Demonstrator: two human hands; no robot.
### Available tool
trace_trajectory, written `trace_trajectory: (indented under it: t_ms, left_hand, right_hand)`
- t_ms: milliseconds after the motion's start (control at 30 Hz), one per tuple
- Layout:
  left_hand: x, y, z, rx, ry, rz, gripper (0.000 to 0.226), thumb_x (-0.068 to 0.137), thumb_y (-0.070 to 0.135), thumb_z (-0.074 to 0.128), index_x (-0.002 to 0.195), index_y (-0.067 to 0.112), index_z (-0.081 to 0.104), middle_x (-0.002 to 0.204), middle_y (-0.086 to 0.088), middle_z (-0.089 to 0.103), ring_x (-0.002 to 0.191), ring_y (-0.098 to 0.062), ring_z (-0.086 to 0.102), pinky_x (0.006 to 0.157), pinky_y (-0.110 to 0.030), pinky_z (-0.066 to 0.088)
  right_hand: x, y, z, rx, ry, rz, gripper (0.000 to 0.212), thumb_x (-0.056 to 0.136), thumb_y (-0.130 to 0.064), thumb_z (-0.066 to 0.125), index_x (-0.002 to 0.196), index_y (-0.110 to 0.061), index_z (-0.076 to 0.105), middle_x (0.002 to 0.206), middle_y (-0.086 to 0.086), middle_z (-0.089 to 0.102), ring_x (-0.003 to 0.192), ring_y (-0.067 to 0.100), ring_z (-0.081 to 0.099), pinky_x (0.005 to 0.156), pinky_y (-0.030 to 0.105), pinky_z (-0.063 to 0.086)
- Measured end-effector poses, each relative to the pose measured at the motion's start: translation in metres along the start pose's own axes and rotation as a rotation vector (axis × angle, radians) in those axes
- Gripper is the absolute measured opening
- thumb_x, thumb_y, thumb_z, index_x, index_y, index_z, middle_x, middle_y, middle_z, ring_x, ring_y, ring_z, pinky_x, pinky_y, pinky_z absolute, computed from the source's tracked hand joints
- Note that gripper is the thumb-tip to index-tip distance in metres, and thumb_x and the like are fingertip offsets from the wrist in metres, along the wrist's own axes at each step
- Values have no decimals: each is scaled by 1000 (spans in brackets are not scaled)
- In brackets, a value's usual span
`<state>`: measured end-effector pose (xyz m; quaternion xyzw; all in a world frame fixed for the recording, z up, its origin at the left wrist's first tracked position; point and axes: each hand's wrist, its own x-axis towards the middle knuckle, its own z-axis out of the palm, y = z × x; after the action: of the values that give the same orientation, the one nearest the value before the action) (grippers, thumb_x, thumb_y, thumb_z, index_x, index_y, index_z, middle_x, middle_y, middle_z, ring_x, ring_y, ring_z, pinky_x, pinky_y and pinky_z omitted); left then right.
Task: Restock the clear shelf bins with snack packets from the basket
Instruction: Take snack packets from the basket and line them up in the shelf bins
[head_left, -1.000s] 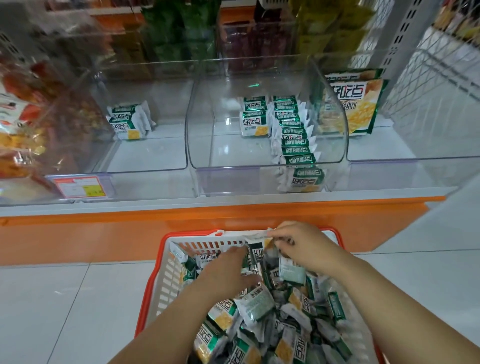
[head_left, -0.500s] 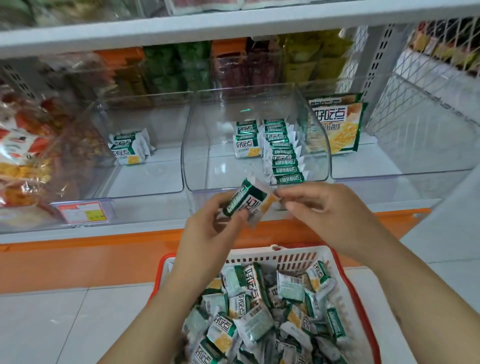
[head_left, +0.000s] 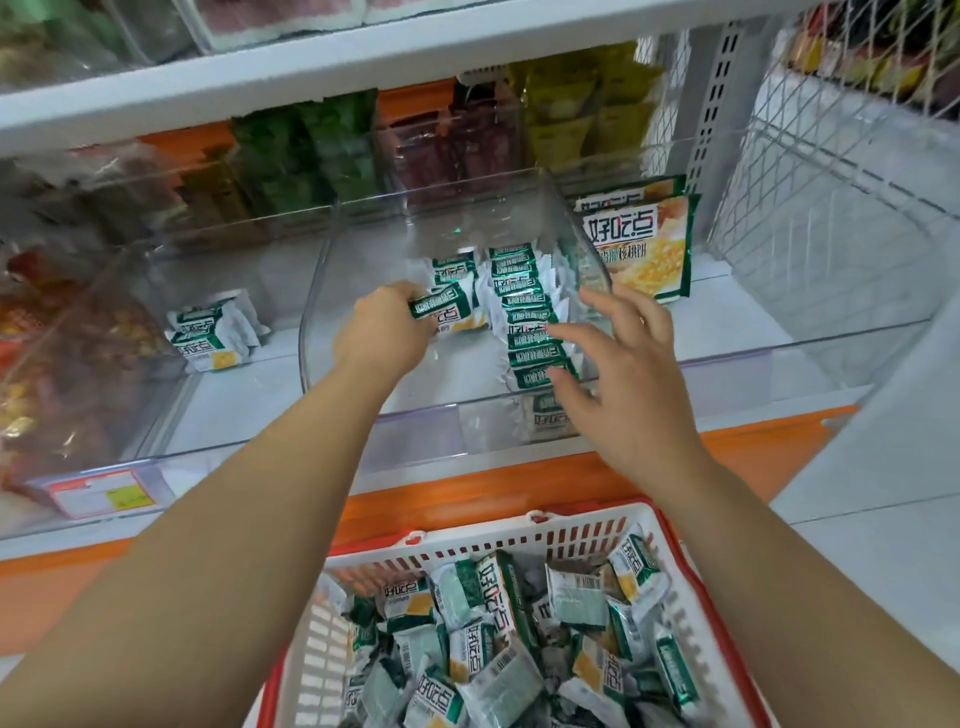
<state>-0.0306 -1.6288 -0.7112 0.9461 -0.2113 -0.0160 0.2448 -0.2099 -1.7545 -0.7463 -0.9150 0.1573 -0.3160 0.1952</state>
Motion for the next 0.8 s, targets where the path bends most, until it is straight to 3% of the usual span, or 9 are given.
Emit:
trace_trajectory:
  t_ms: [200,267,400,467,533,633,800]
  left_hand:
    - [28,9,28,52,-119,12,33,91,11,59,124,12,58,116,-16,64,101,-33,60,78,-32,45]
    - [34,12,34,63,-111,23,37,90,11,61,127,11,55,121,-16,60,105,-33,58,83,-33,45]
    - [44,12,39,82,-56,7,33,90,6,59,120,11,47,124,-18,44,82,-30,50,79,-37,44]
    - [45,9,40,121,-38,18,26,90,5,57,113,11,49,123,-17,41,79,-30,49,79,-38,45]
    - [44,7,42,170,-39,47,22,91,7,56,112,12,52,124,-16,40,82,-31,51,79,-39,47]
    - [40,8,43,231,-85,79,33,93,11,57,125,19,55,133,-15,35,95,-36,57,85,-39,48]
    - [32,12,35,210,-149,68,53,91,11,60,141,18,43,145,-17,24,104,-36,58,95,-38,43]
  right_hand:
    - [-3,7,6,34,20,-45,26,85,-26,64,111,-23,67,132,4,53,133,22,22,101,43,38]
    - [-2,7,6,38,29,-46,27,85,-28,60,111,-24,67,132,3,53,133,22,22,102,42,37]
    - [-2,6,7,50,35,-33,28,85,-29,56,111,-24,67,132,1,53,134,21,23,103,41,35]
    - [-2,5,8,45,35,-33,28,85,-29,56,110,-25,67,132,1,54,134,21,22,104,41,35]
    - [-2,5,8,40,38,-35,27,85,-29,56,109,-25,67,131,1,54,134,21,22,104,41,35]
    - [-4,4,7,38,37,-29,26,86,-28,55,107,-25,68,131,1,54,134,20,20,103,42,35]
    - [-6,5,6,51,-3,-23,27,87,-30,50,107,-26,68,134,-2,52,138,18,16,104,45,36]
